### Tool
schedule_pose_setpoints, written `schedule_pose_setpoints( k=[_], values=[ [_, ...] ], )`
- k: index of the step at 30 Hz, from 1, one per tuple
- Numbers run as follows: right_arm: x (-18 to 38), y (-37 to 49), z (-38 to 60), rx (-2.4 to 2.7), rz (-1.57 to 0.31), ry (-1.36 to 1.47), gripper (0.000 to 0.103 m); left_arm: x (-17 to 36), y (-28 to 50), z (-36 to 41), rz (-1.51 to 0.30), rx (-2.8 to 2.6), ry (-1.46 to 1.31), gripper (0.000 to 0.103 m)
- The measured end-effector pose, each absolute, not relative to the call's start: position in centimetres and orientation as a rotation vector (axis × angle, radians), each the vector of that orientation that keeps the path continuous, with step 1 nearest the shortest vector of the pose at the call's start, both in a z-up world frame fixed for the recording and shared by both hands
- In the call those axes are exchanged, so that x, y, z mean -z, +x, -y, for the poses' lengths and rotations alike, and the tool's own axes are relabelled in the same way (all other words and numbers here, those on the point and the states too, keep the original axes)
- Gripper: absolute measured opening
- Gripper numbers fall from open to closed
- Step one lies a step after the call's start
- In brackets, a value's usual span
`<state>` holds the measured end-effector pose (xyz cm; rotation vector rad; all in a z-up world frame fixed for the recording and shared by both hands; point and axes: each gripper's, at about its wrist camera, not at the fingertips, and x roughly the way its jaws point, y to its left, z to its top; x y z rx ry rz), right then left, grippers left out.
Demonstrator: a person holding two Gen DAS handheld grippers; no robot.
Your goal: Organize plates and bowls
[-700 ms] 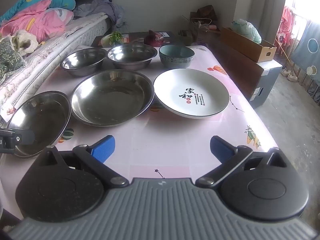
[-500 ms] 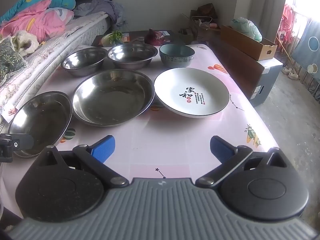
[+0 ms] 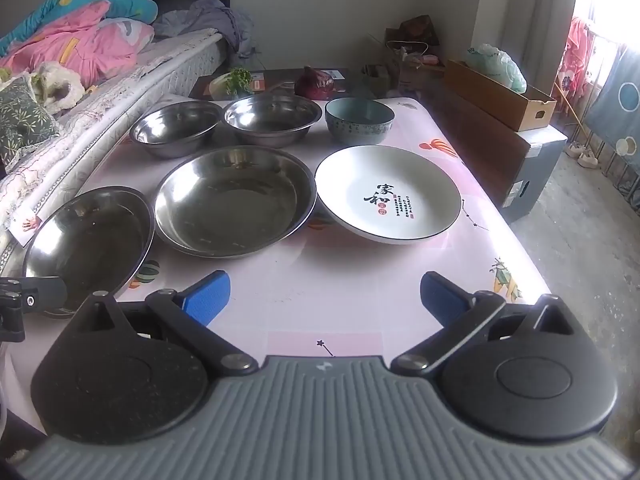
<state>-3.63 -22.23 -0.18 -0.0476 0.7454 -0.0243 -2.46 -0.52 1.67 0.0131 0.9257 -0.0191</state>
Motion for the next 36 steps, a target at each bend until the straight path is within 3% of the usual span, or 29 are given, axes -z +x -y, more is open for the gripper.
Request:
schedule_pose_setpoints(
  k=[36],
  values=[
    [-0.16,-3.37,21.57,0.014,-0.742,-0.076,0.102,-1.17,-1.95,-0.01,-0.938,0.015,0.002,0.103]
  ],
)
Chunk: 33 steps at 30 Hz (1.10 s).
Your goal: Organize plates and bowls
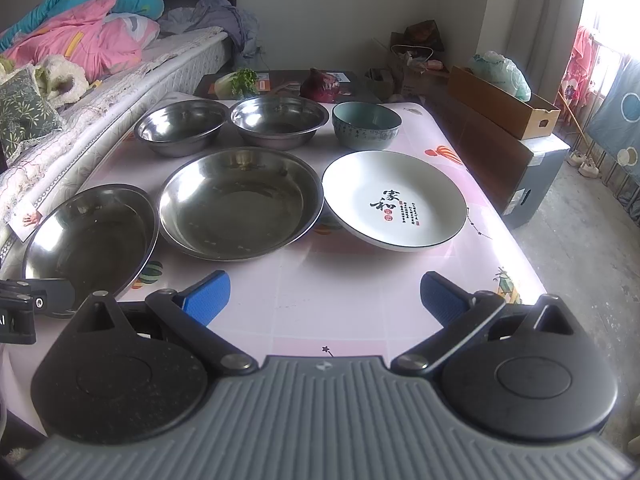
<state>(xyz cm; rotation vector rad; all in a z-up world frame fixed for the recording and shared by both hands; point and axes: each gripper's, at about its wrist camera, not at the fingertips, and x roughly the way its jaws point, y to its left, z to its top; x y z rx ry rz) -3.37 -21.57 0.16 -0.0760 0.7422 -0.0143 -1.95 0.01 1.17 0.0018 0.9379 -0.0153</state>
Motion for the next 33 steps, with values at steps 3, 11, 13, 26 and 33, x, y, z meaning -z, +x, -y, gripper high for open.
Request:
schedule_pose_setpoints(
  k=[3,11,13,26,33],
  values=[
    [-0.1,-3.3,21.5,0.014,-0.743,-0.076,0.102,-1.1,-1.8,-0.1,-0.941,0.013,-0.001,0.103],
    [0.0,-3.3,21.5,0.015,-0.744,-0.076,0.102,-0.8,-1.7,-0.1,-0.947,0.011,-0.001,0.103],
    [0.0,-3.3,21.5,0.015,-0.744,-0.076,0.102,-0.8,-1.7,-0.1,-0.949,0.01,-0.001,0.103],
    [0.6,-3.2,21.4,0.018,-0.75,-0.074,0.102,-0.4,-1.5,-0.1,-0.959,0.007,-0.001,0.103],
    [1.4,-2.8,21.6,0.033,-0.758,-0.061,0.102,0.0,-1.1,0.0,-0.97,0.001,0.005,0.103]
  ],
)
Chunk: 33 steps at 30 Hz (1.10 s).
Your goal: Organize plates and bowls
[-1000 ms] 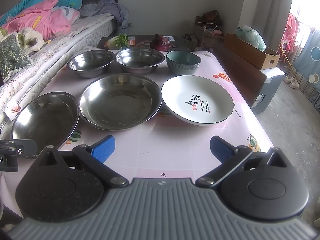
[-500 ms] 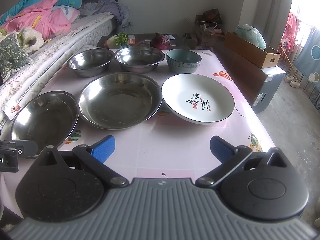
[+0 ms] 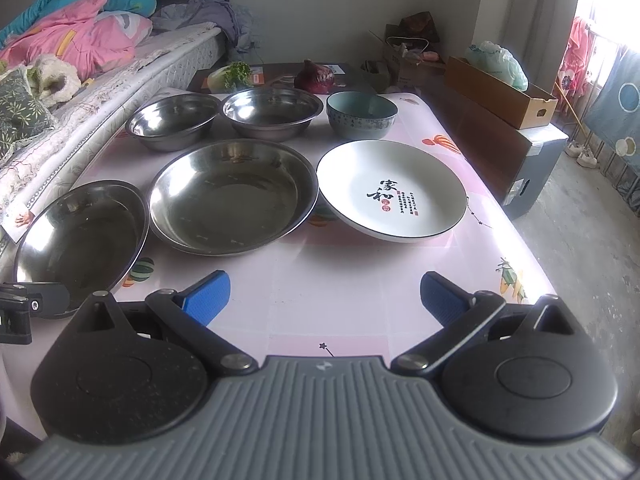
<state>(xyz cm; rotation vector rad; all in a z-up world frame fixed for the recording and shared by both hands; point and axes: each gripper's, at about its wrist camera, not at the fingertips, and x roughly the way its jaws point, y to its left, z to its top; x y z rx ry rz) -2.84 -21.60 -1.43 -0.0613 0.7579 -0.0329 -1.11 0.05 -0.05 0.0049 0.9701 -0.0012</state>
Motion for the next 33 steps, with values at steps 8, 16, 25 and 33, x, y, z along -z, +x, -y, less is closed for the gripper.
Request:
schedule_pose_setpoints(
  k=[8,16,25,33],
  values=[
    [2.8,-2.1,22.6,0.059,-0.792,-0.063,0.102,-0.2,0.8,-2.0,-0.955,-0.039,-0.016,0.103],
    [0.6,0.5,23.0,-0.041,-0.743,-0.043,0.102,-1.9,4.4,-5.5,-0.879,-0.115,-0.022,0.103],
    [-3.5,6.4,20.7,-0.165,-0.581,-0.021,0.102,-3.4,10.3,-9.7,-0.817,-0.131,-0.061,0.103],
    [-3.4,16.1,17.6,-0.316,-0.654,0.177,0.099,-3.1,17.4,-11.9,-0.792,-0.101,-0.059,0.102]
  ],
)
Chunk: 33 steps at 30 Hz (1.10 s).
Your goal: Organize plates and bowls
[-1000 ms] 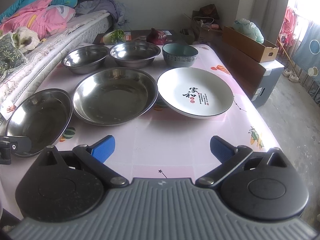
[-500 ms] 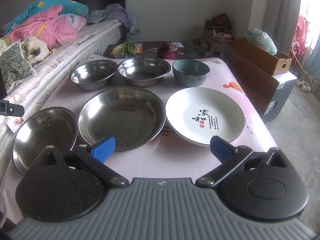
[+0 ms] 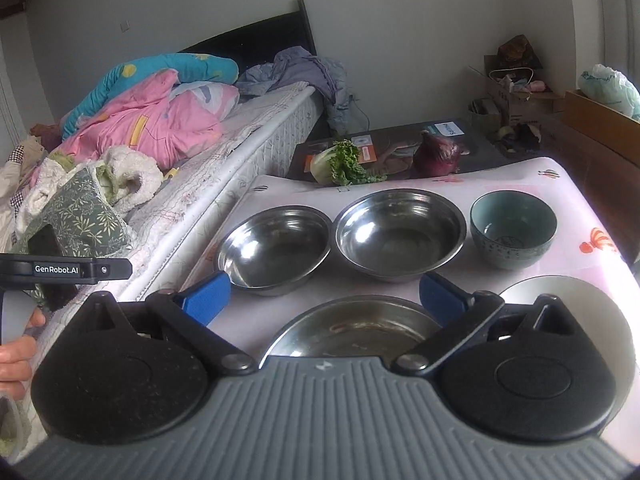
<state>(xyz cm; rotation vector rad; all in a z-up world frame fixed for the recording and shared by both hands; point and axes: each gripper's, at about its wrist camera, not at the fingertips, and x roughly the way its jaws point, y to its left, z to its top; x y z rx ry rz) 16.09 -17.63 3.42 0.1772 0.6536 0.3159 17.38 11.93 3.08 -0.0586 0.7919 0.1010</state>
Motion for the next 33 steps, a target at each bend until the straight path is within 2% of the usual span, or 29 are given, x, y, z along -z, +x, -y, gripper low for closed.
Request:
schedule_pose_setpoints(
  k=[4,6,8,10,14,20,22,28,33],
  values=[
    [-1.8,20.8,16.4,-0.347,-0.727,0.263,0.087,-1.8,21.5,-12.0,-0.809,-0.094,-0.031,0.093],
    [-0.3,23.5,15.3,-0.351,-0.776,0.302,0.075,-0.9,23.6,-12.1,-0.823,-0.08,-0.029,0.089],
    [1.0,25.5,14.6,-0.357,-0.817,0.335,0.069,0.1,25.4,-12.4,-0.853,-0.063,-0.059,0.085],
    [2.0,27.0,13.9,-0.363,-0.848,0.353,0.063,1.2,27.3,-13.0,-0.886,-0.046,-0.107,0.074],
    [3.3,29.0,12.7,-0.367,-0.89,0.362,0.051,2.6,29.7,-13.5,-0.936,-0.03,-0.163,0.068],
    [5.3,31.0,12.1,-0.358,-0.952,0.371,0.042,3.8,32.1,-13.3,-0.991,-0.005,-0.18,0.052],
    [5.7,31.4,11.9,-0.36,-0.97,0.374,0.037,4.3,32.7,-13.1,-1.02,-0.009,-0.163,0.034],
    [6.6,31.9,11.5,-0.366,-1.001,0.384,0.032,5.1,33.1,-13.2,-1.062,0.022,-0.199,0.013],
    [6.5,31.8,11.5,-0.372,-1.012,0.385,0.03,5.2,32.4,-13.6,-1.087,0.027,-0.222,0.011]
  ],
)
